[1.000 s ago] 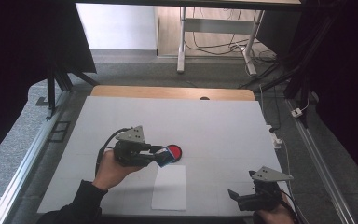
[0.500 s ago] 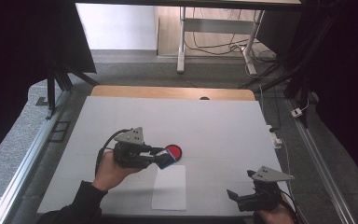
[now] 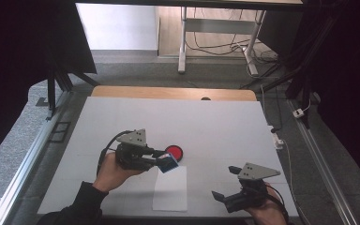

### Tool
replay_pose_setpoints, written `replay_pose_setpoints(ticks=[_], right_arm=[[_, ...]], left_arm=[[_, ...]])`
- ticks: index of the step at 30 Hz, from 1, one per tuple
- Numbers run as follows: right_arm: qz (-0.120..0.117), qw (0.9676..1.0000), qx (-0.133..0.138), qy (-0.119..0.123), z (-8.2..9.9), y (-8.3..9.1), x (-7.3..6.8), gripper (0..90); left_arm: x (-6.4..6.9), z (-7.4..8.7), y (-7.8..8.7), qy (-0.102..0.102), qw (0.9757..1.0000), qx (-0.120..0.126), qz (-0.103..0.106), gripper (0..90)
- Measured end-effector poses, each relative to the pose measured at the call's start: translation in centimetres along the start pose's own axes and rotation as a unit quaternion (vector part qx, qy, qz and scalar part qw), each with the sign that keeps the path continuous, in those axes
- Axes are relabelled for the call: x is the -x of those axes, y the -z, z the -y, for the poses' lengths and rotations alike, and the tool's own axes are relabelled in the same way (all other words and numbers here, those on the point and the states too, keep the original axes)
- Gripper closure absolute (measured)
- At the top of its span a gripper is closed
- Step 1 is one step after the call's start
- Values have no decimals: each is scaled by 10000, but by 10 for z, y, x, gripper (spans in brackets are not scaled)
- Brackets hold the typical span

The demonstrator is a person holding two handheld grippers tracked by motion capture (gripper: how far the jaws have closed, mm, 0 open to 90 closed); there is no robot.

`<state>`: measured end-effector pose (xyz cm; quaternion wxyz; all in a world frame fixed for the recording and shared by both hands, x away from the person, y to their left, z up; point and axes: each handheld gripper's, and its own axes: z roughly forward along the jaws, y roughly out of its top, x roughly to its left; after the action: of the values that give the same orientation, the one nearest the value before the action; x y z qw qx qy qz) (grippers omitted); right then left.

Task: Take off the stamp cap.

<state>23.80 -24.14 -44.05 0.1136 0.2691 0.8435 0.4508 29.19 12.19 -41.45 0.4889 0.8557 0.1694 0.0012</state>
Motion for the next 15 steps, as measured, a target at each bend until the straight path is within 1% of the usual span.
replay_pose_setpoints(ticks=[3, 4, 5, 6, 7, 8, 9, 10, 11, 12, 13, 14, 15], right_arm=[[-167, 9998, -39, 93, -5, -8, -2, 0], [-167, 9998, -39, 93, -5, -8, -2, 0], [-305, 9994, -41, 147, -10, -14, -3, 0], [-305, 9994, -41, 147, -10, -14, -3, 0], [-465, 9989, -17, 90, -15, -20, -3, 0], [-556, 9984, 14, 35, -16, -23, -3, 0], [-698, 9976, 27, -24, -19, -27, -3, 0], [-753, 9971, 43, -28, -20, -30, -3, 0], [-753, 9971, 43, -28, -20, -30, -3, 0], [-787, 9969, -22, 40, -23, -37, -5, 0], [-787, 9969, -22, 40, -23, -37, -5, 0], [-770, 9969, -96, 93, -24, -40, -6, 0], [-775, 9965, -223, 215, -26, -45, -8, 0]], left_arm=[[0, 0, -1, -3, 10000, -18, 4, 699], [0, 0, -1, -2, 10000, -7, 9, 699], [0, 0, 0, 25, 10000, 24, 50, 699], [-1, 0, 0, 47, 9999, 48, 81, 699], [-1, -1, 1, 72, 9999, 76, 116, 699], [-1, -1, 1, 68, 9999, 76, 129, 699], [-1, -1, 1, 60, 9999, 72, 118, 699], [-1, -2, 2, 56, 9999, 73, 103, 699], [0, -2, 2, 56, 9999, 78, 104, 699], [0, -2, 3, 46, 9999, 78, 112, 699], [1, -2, 3, 24, 9999, 77, 105, 699], [1, -3, 4, 7, 9999, 71, 111, 699], [2, -3, 5, 2, 9999, 82, 139, 699]])
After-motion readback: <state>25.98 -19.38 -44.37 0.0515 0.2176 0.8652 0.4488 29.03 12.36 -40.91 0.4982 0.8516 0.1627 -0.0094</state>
